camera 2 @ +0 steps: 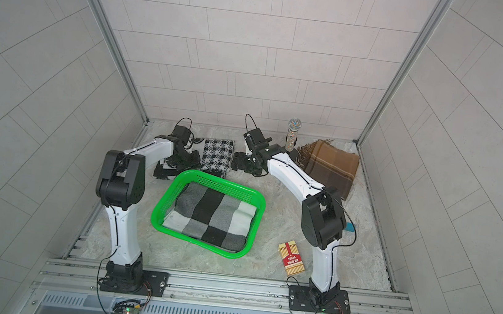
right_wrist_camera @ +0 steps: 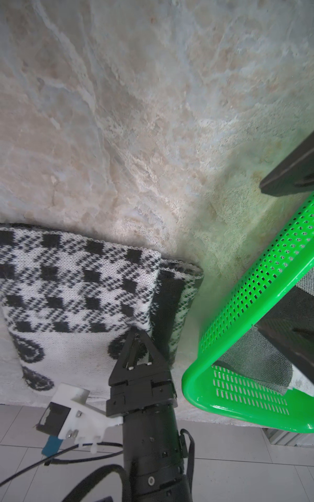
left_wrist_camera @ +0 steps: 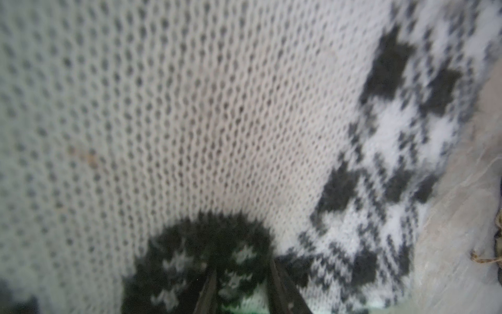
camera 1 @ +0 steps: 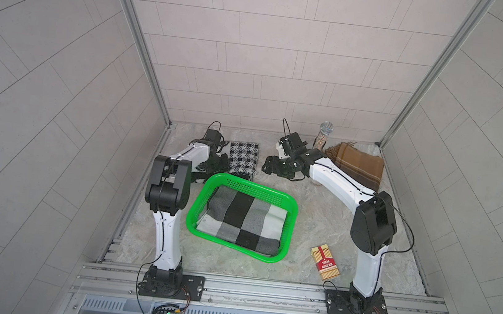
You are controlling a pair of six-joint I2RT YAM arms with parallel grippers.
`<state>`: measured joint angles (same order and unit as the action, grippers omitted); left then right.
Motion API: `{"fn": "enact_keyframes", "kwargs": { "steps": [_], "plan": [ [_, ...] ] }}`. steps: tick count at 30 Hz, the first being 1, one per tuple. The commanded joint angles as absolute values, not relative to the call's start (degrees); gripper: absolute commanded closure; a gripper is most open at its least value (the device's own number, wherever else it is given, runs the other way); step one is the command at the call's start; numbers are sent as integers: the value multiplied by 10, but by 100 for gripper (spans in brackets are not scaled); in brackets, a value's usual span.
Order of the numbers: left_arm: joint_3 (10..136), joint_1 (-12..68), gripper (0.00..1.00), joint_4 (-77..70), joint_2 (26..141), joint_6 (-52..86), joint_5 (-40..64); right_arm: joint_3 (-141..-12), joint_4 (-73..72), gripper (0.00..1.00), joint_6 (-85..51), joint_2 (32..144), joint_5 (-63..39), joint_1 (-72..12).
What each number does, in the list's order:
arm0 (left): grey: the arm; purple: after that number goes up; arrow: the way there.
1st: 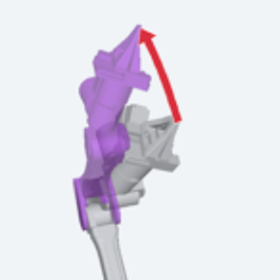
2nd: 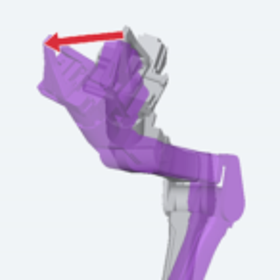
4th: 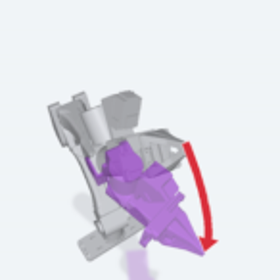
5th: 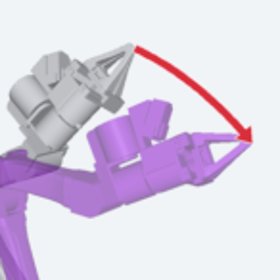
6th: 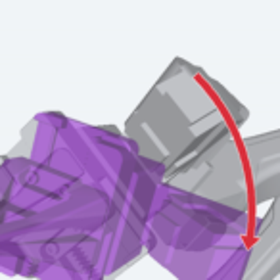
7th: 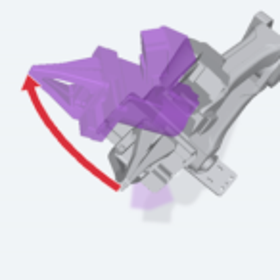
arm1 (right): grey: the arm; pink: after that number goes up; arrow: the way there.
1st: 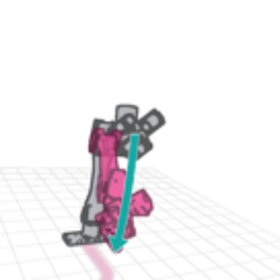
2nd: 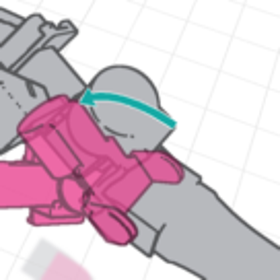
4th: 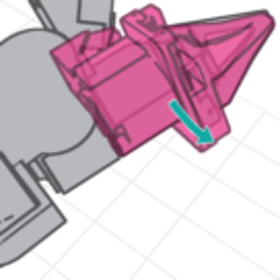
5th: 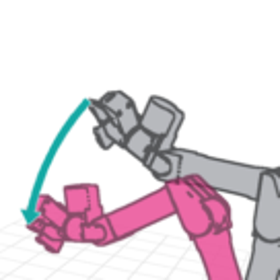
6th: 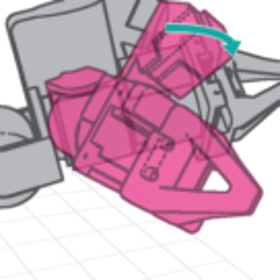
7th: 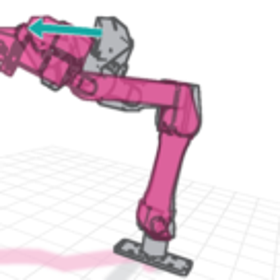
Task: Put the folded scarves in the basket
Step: Move the scarf to the center of the board, then pick up the scarf at the center of the board.
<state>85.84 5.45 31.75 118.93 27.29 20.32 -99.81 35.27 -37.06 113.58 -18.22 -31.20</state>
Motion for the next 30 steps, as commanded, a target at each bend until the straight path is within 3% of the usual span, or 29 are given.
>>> {"fn": "enact_keyframes", "kwargs": {
  "steps": [1,17,21,25,28,30],
  "plan": [
    [806,63,65,330,1180,287,209,-1018,368,23,-369,1156,-188,-308],
    [621,80,65,273,1041,331,199,-1059,384,19,-369,1214,-192,-301],
    [631,78,62,281,1034,321,193,-1063,373,18,-380,1227,-206,-302],
    [676,66,48,314,1023,314,170,-1090,377,17,-389,1261,-218,-305],
    [707,46,34,341,1003,308,120,-1110,377,17,-397,1289,-230,-305],
    [717,22,20,343,992,301,79,-1123,377,15,-401,1306,-235,-304]
  ]
}}
